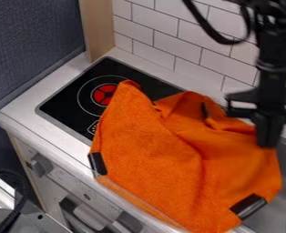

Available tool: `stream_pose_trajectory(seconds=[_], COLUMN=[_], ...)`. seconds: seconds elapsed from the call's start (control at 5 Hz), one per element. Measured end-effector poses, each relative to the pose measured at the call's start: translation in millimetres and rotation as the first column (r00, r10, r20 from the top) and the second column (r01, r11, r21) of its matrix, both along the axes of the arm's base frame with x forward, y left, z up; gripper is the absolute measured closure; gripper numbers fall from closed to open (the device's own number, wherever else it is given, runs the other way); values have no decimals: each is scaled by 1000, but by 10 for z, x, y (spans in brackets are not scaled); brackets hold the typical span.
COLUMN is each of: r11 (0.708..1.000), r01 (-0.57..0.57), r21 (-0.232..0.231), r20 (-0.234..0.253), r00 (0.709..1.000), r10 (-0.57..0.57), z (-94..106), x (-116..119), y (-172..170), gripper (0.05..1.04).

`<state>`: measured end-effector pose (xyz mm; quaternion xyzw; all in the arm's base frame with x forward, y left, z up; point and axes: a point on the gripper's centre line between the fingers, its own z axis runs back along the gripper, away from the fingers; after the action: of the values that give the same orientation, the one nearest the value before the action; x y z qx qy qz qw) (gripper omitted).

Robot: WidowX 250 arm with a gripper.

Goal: Unfold the cloth from right to left

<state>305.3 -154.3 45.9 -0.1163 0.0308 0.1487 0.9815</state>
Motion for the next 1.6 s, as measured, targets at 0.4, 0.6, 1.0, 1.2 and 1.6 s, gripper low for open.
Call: stream_pose_trajectory(seconds=[0.4,0.6,1.0,1.2,1.6], r11=[994,993,983,991,993], r01=[89,100,142,107,61], r21=[-55,-69,-119,-80,101], r20=[-87,-74,117,124,-57], r00=[992,992,985,988,997], r10=[-94,-105,-128,-96,-55], z=[-225,-71,692,894,796], x=[-12,-78,-86,-137,-277], y=[-43,94,206,426,1256], gripper=[882,638,84,79,83])
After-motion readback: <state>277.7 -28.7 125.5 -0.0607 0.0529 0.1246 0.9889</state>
